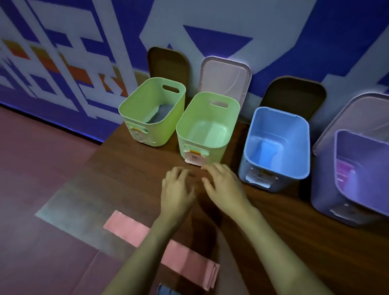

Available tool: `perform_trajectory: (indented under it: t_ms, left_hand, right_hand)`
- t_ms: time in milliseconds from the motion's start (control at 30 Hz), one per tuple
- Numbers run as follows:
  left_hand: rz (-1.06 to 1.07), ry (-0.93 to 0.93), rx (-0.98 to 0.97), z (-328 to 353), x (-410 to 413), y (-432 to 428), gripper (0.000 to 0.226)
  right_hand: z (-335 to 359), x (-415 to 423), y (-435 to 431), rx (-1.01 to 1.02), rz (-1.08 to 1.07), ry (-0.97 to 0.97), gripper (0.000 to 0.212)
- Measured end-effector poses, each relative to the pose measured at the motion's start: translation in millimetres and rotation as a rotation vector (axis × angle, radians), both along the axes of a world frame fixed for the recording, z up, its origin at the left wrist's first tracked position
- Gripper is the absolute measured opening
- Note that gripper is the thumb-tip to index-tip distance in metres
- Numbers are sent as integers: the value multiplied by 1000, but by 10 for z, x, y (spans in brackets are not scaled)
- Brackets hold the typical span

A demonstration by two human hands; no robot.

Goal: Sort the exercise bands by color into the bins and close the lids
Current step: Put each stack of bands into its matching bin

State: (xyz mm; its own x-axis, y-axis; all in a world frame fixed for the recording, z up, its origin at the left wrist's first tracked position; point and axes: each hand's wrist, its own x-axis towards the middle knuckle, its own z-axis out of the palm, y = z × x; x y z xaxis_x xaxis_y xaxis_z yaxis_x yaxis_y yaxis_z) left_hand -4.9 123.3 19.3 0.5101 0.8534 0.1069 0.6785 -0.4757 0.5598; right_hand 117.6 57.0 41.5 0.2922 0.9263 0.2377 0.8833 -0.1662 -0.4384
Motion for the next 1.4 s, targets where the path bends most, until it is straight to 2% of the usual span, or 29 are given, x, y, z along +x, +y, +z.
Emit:
perform_trajectory:
  t_ms: [100,333,467,633,767,900,1033,1200,1400]
  left_hand:
    - [-22,45,-26,-170,-77,-240,32]
    - [-103,127,-35,-411,-500,-606,26]
    - [-118,149,5,-550,-840,-702,21]
    - [-136,90,-5,-769,-1182,-834,15]
    - [-177,60,-23,-895,-1328,-929,18]
    - [-149,40,-12,-931,-1349,-977,19]
    - [-145,85,-28,-921,-1320,-992,22]
    - [-206,87,-84,-861,-1205,-1031,35]
    - [-460,50,-216,-776,-773,-1312,28]
  right_hand:
    - [-180,-112,-313,-72,-30,19,27]
    - [-516,-505,-966,-317,-98,186,31]
    - [-698,-775,-1191,-440,-143,283,41]
    - [-867,-1033,-1329,-462,-234,239,48]
    - [-910,-1141,-1349,-458,-353,228,49]
    - [-900,-1173,-1288,-544,-458,234,64]
    - [-872,-1191,-1237,-642,-425,244,48]
    - [-842,-1011,-1340,-491,-471,358,23]
    - [-705,-365,-1859,-456,-649,394,22]
